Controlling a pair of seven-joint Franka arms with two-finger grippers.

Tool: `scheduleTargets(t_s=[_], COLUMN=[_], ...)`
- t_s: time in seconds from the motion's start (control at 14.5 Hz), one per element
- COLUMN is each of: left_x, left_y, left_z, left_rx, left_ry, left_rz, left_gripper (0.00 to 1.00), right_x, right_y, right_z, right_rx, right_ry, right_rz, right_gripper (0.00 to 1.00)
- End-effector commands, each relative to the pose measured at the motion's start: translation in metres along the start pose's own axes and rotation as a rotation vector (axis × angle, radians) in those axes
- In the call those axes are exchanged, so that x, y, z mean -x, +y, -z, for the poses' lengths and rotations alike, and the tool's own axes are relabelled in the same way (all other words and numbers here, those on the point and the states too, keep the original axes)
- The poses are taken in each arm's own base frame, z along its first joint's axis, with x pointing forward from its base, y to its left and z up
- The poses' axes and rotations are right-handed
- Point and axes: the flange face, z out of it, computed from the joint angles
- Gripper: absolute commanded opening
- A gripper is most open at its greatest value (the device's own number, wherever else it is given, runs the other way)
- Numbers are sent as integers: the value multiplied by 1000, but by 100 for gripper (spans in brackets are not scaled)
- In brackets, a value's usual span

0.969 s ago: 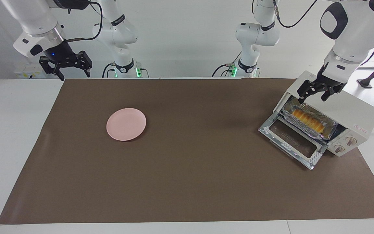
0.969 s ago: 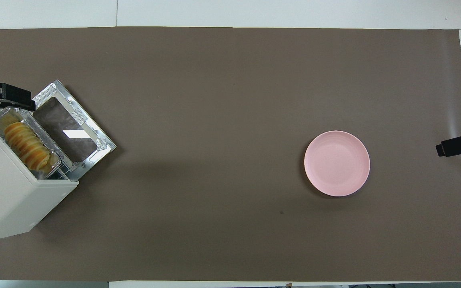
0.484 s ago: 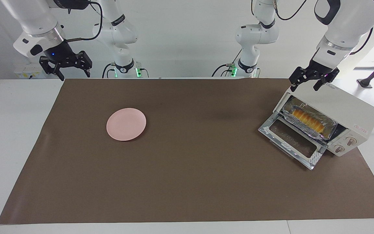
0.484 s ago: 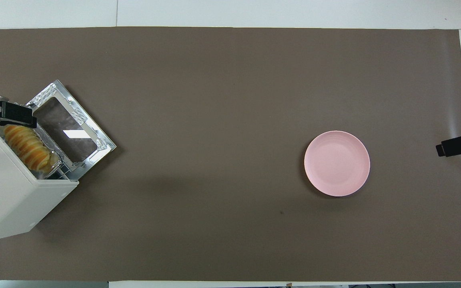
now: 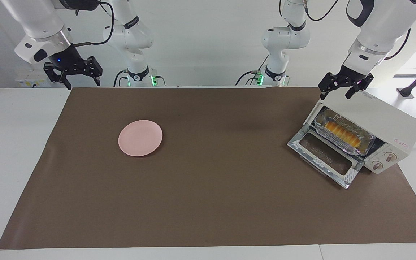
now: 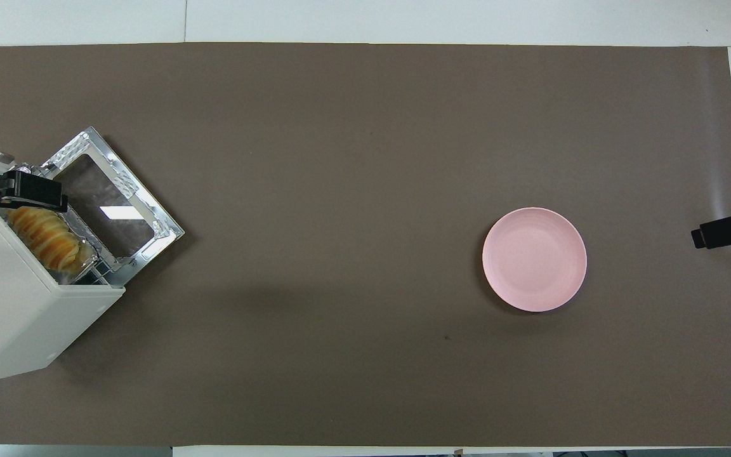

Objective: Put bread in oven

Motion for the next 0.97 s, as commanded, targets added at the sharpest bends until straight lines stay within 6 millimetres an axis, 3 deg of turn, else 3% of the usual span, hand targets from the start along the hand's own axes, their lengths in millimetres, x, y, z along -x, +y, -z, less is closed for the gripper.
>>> scheduleTargets(t_s=[0.0,0.28,0.9], left_x=[9,15,11], left_y=[-1,-3,3], left_z=[-1,7,4], left_rx=[-16,-13,-9], left_ry=[-39,-90,-84], left_rz=[0,6,-5], left_gripper=[100,100,100], right_x=[2,2,2], right_y=[1,1,1], right_z=[1,1,1], right_rx=[11,11,11], right_ry=[-13,-13,-13], right_rz=[2,2,2], right_gripper=[100,100,100])
